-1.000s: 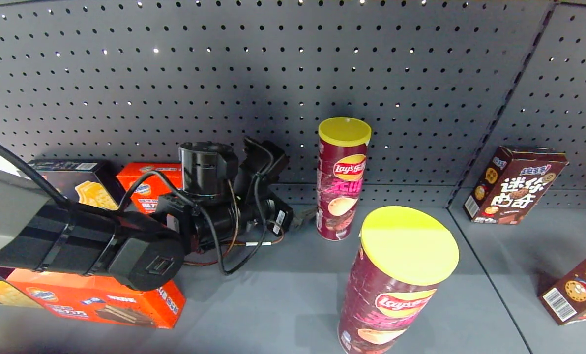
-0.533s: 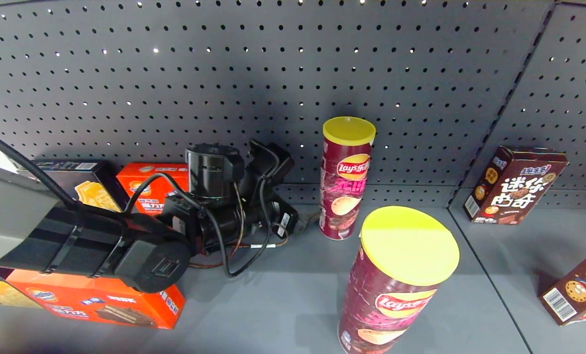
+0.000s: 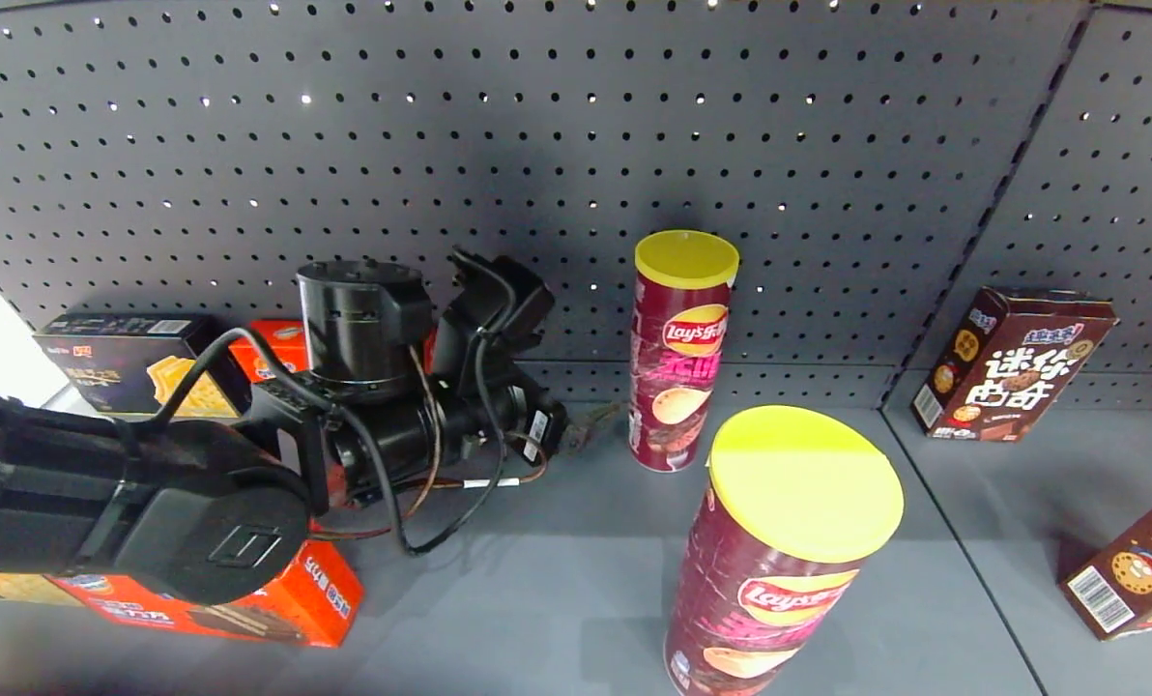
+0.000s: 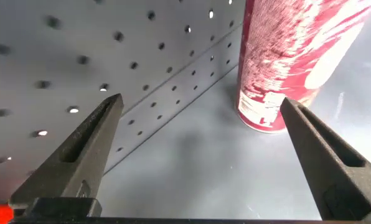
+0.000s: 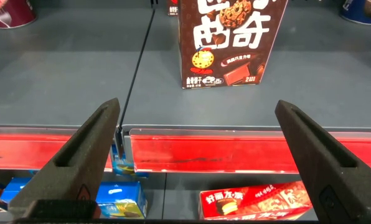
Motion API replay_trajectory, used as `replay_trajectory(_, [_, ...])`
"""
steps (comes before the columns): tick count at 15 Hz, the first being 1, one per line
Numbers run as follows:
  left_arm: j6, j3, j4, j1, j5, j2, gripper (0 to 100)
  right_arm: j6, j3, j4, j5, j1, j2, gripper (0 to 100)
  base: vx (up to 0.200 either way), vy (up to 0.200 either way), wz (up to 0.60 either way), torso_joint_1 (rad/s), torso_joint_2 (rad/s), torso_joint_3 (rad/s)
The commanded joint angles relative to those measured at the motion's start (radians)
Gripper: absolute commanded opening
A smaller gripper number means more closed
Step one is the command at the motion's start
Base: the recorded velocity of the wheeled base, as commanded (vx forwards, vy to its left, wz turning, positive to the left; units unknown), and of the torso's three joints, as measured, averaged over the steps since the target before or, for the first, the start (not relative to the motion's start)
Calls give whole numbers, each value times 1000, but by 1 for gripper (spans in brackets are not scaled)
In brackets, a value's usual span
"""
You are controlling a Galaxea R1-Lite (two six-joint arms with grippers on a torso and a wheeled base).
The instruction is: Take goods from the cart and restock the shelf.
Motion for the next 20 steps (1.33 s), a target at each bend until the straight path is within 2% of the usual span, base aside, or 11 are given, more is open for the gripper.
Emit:
replay_trajectory(1, [0,23,1,7,0,-78,100,0,0,0,0,0,1,100,0,0,0,0,0,0])
replay_trajectory(3, [4,42,-1,22,0,-124,100,0,0,0,2,2,1,100,0,0,0,0,0,0])
replay_trajectory(6, [29,95,-2,54,0,-214,100,-1,0,0,16,0,1,100,0,0,0,0,0,0])
replay_trajectory(8, [29,175,-7,68,0,-321,100,-1,0,0,19,0,1,100,0,0,0,0,0,0])
replay_trajectory(12, [30,250,-6,68,7,-476,100,-34,0,1,14,0,1,100,0,0,0,0,0,0])
replay_trajectory(18, [35,433,1,66,121,-818,100,-69,0,1,11,0,1,100,0,0,0,0,0,0])
replay_trajectory(20, [84,520,21,66,184,-980,100,-67,0,1,11,0,1,100,0,0,0,0,0,0])
